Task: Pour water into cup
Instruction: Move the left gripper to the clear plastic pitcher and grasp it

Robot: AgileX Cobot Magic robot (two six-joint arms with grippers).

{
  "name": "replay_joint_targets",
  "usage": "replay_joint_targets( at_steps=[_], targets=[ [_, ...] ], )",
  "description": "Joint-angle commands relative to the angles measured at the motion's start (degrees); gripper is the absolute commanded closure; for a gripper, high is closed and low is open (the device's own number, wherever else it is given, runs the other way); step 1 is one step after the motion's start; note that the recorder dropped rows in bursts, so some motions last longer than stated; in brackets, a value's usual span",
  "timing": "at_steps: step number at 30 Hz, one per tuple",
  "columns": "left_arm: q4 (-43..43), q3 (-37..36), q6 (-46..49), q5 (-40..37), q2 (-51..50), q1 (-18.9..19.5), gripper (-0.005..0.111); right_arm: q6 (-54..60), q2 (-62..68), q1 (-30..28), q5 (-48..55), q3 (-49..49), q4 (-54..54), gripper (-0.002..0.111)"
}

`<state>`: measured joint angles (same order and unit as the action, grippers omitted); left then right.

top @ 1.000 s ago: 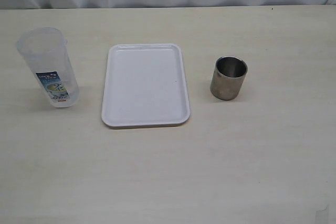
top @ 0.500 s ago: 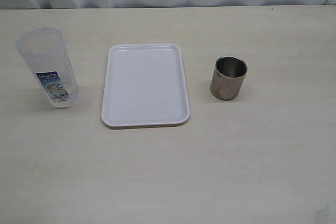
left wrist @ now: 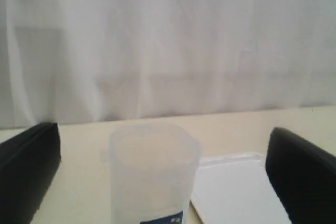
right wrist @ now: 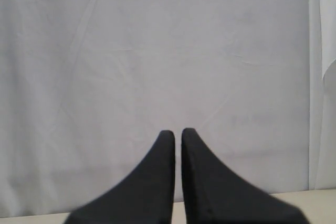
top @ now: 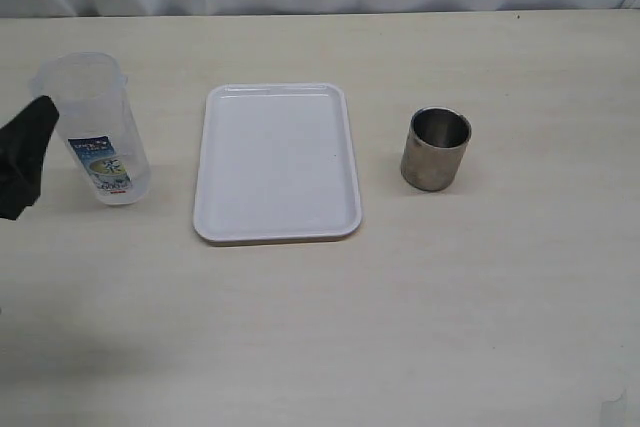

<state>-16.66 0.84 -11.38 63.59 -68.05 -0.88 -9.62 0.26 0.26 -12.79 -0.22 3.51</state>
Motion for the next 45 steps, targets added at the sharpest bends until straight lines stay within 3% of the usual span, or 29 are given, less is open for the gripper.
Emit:
replay_joint_targets(
  at_steps=[1, 8, 28, 45],
  targets=[
    [-0.69, 0.34, 2.5, 6.38, -11.02, -0.47, 0.002, -0.18, -0.26, -0.15, -0.24, 0.22, 0.38, 0.104],
    [-6.84, 4.78, 3.16, 6.38, -21.5, -0.47, 0.002, -0.18, -0.26, -0.15, -0.15, 0.22, 0.38, 0.104],
    [-6.68, 16.8, 6.01, 6.38, -38.89, -0.47, 0.002, -0.18, -0.26, -0.15, 1.09, 0.22, 0.38, 0.104],
    [-6.68, 20.67, 5.56, 6.38, -43.92, -0.47, 0.002, -0.18, -0.26, -0.15, 1.18, 0.22, 0.38, 0.104]
  ],
)
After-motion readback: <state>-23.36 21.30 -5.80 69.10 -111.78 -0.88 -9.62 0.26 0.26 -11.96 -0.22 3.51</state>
